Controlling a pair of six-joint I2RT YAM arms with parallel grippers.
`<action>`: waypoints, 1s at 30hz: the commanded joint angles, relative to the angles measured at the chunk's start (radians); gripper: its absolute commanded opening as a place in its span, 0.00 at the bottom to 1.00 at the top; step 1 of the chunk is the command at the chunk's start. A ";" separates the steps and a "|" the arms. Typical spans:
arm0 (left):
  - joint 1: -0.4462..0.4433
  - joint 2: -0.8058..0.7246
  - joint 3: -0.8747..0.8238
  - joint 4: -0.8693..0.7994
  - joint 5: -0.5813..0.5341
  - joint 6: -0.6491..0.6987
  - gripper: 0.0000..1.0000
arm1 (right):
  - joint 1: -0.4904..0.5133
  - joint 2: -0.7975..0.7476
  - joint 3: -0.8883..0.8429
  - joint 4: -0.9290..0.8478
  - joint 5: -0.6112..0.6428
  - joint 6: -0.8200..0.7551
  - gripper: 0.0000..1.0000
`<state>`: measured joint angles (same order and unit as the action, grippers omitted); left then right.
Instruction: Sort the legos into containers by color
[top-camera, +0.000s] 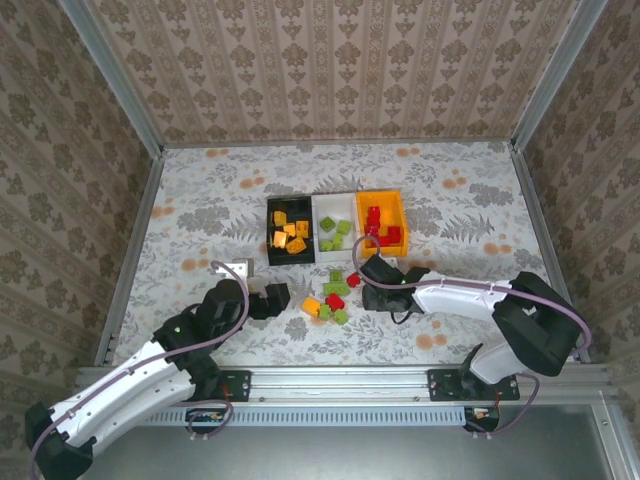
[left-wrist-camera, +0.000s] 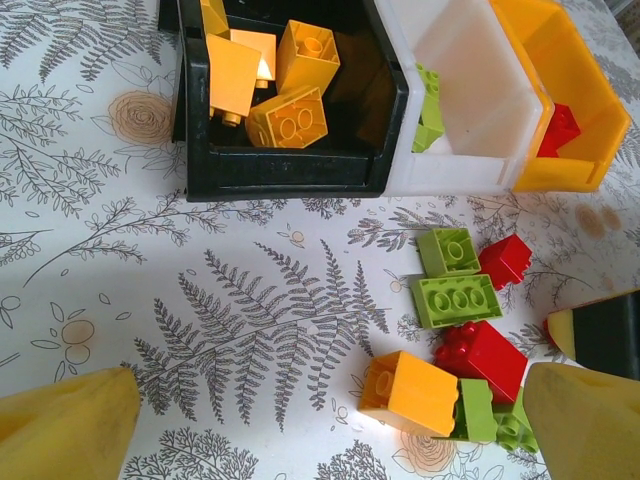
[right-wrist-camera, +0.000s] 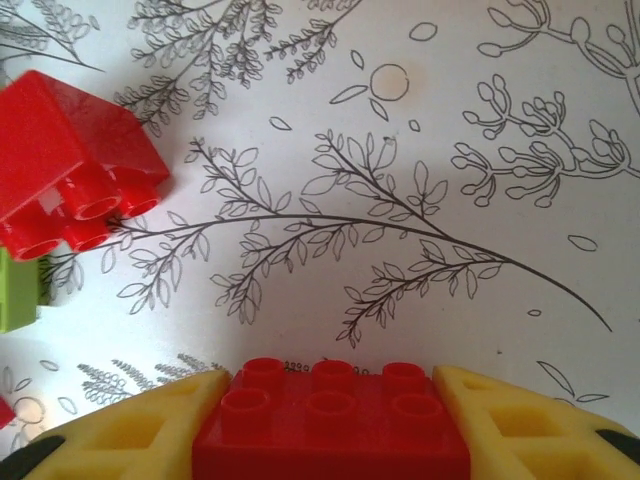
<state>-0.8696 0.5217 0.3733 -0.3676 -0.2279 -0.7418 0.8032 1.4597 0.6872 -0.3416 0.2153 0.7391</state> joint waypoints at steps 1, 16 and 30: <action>0.009 -0.003 -0.013 0.007 0.008 -0.025 1.00 | 0.004 -0.101 0.017 -0.034 0.001 -0.010 0.45; 0.038 -0.023 -0.014 0.034 0.028 -0.019 1.00 | -0.229 0.030 0.385 -0.066 0.033 -0.099 0.46; 0.056 -0.005 -0.011 0.021 0.065 -0.018 1.00 | -0.374 0.352 0.675 -0.119 0.028 -0.055 0.55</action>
<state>-0.8230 0.5091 0.3595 -0.3519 -0.1818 -0.7498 0.4458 1.7813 1.3048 -0.4202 0.2321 0.6628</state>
